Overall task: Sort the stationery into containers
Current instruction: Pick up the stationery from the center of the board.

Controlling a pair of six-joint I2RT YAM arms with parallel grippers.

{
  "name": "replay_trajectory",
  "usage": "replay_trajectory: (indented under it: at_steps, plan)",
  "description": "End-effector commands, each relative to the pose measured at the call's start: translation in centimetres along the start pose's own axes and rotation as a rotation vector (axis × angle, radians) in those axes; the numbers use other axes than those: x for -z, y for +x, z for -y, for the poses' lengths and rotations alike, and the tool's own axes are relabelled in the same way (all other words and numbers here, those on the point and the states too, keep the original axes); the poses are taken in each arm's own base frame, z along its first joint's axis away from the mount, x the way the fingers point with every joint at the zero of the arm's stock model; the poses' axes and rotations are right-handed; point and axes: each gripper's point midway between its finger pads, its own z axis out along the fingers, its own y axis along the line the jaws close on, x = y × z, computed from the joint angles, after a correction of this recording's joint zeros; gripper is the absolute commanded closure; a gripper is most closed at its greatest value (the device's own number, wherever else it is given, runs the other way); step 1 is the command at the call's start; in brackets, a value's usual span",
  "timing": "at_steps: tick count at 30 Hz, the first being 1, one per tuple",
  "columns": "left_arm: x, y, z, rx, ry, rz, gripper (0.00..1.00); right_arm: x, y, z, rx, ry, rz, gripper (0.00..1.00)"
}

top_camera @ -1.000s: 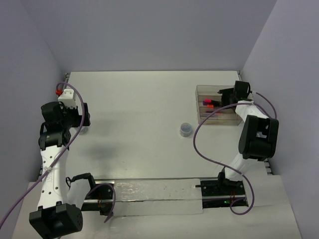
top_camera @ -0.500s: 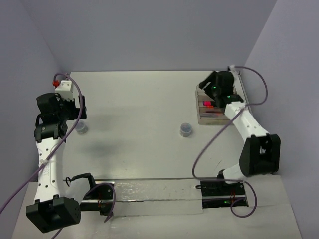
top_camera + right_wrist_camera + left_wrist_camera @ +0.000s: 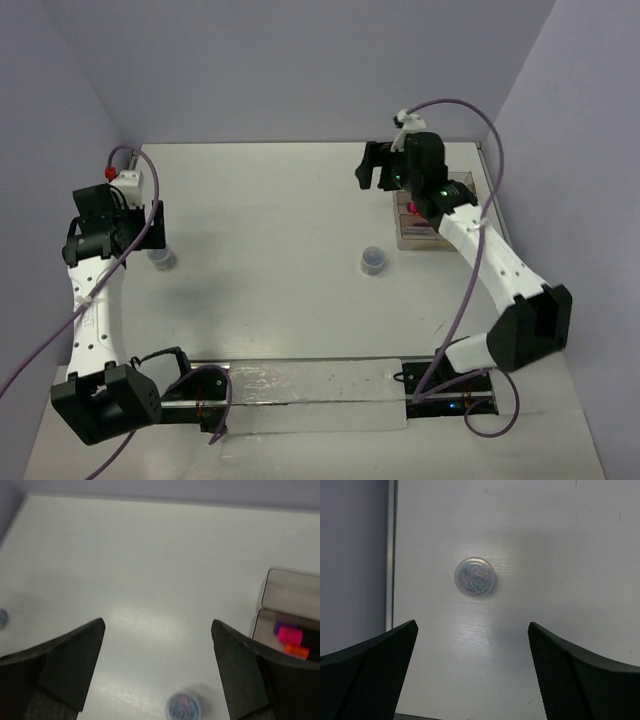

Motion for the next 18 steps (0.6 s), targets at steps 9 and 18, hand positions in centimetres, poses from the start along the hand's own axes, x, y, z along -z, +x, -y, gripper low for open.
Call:
replay_trajectory:
  at_steps: [9,18]
  plan:
    - [1.0,2.5,-1.2,-0.008,-0.094,0.028,0.01,-0.2,18.4,2.6,0.135,0.260,-0.682,0.00]
    - [0.7,2.3,-0.5,-0.016,-0.055,0.053,0.01,1.3,24.4,4.8,0.154,0.350,-0.844,0.00]
